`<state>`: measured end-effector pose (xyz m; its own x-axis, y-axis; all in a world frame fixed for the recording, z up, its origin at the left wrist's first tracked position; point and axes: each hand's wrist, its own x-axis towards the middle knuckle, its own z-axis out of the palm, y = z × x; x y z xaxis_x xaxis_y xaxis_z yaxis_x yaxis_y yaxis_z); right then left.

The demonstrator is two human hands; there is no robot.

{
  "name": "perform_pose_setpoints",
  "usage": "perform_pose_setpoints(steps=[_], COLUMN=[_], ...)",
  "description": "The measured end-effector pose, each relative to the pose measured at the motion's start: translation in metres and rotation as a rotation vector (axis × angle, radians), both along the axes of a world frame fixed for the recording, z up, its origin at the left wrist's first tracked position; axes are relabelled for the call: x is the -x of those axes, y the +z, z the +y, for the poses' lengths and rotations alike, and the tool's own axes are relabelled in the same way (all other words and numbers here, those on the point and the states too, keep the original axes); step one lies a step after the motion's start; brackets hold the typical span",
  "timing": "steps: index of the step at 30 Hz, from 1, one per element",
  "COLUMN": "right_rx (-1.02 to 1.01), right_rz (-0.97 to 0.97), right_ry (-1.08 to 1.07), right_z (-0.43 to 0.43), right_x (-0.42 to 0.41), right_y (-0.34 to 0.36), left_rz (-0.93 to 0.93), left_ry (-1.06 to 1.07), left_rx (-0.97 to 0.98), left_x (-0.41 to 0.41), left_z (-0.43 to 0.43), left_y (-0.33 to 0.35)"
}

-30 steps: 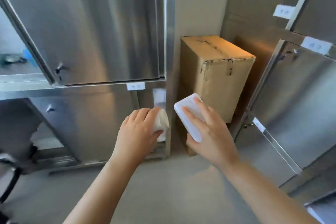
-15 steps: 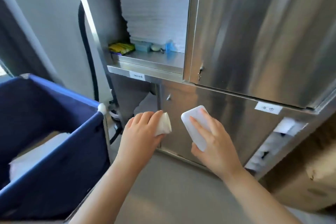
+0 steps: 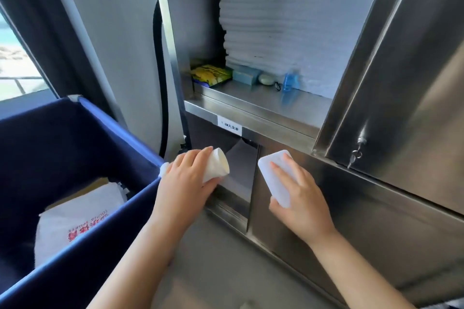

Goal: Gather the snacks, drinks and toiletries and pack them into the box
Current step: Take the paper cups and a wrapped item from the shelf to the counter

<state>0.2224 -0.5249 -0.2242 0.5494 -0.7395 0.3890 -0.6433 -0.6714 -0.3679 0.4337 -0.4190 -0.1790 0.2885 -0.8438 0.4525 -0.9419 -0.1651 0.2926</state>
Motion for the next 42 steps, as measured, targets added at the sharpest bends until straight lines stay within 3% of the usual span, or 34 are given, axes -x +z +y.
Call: perform_pose_setpoints(steps=[9, 17, 33, 42], right_rx=[0.039, -0.009, -0.160, -0.222], right_rz=[0.004, -0.016, -0.004, 0.027], right_ry=[-0.005, -0.107, -0.656, -0.725], right_z=[-0.177, -0.266, -0.324, -0.325], right_x=[-0.086, -0.109, -0.120, -0.120], right_y=[0.031, 0.020, 0.014, 0.013], left_rz=[0.066, 0.136, 0.379, 0.643], left_ry=[0.042, -0.023, -0.552, -0.657], left_rx=[0.032, -0.009, -0.045, -0.086], left_x=[-0.067, -0.100, -0.137, -0.137], left_z=[-0.155, -0.249, -0.417, -0.436], left_y=[0.036, 0.025, -0.002, -0.014])
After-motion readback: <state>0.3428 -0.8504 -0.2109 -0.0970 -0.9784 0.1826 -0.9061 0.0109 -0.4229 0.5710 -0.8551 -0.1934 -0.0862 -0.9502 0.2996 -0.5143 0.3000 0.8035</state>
